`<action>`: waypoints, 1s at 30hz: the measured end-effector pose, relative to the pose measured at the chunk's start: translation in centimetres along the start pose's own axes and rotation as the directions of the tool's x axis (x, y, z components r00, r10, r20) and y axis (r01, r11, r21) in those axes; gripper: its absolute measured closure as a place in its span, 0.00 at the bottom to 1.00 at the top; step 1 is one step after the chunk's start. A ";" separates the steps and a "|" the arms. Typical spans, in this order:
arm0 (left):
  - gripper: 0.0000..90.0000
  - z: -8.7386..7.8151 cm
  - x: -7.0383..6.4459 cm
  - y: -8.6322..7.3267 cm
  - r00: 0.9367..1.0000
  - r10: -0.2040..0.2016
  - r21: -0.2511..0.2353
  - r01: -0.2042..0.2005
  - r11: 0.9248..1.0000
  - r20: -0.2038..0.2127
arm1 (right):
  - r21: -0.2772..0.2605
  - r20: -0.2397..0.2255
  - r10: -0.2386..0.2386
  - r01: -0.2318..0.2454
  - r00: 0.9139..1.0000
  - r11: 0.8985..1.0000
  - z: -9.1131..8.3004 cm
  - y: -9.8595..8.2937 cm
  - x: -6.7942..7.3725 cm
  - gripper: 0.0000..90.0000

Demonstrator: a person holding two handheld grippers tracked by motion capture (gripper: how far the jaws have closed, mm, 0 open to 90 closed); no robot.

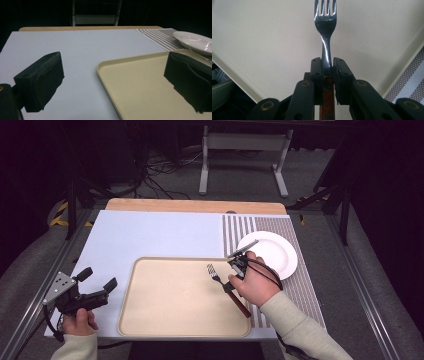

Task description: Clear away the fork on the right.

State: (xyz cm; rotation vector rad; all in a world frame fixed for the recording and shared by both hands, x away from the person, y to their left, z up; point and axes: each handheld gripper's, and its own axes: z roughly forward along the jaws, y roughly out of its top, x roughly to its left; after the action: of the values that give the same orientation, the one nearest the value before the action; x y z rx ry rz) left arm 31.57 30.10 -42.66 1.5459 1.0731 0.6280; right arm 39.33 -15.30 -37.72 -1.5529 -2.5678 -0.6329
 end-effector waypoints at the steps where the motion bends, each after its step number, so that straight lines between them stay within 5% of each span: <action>1: 0.04 0.0 0.0 0.0 1.000 0.000 0.000 0.000 1.000 0.000 | 0.001 0.003 0.004 -0.004 1.000 1.000 0.1 0.0 0.0 0.87; 30: 0.04 0.0 0.0 0.0 1.000 -0.004 0.001 0.004 1.000 0.000 | 0.057 0.001 0.067 -0.067 0.998 0.996 3.5 -0.2 -0.2 0.87</action>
State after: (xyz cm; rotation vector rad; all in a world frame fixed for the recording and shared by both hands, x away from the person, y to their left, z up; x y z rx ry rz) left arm 31.60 30.07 -42.68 1.5440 1.0765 0.6248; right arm 39.73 -14.22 -41.02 -1.6122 -2.4985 -0.5487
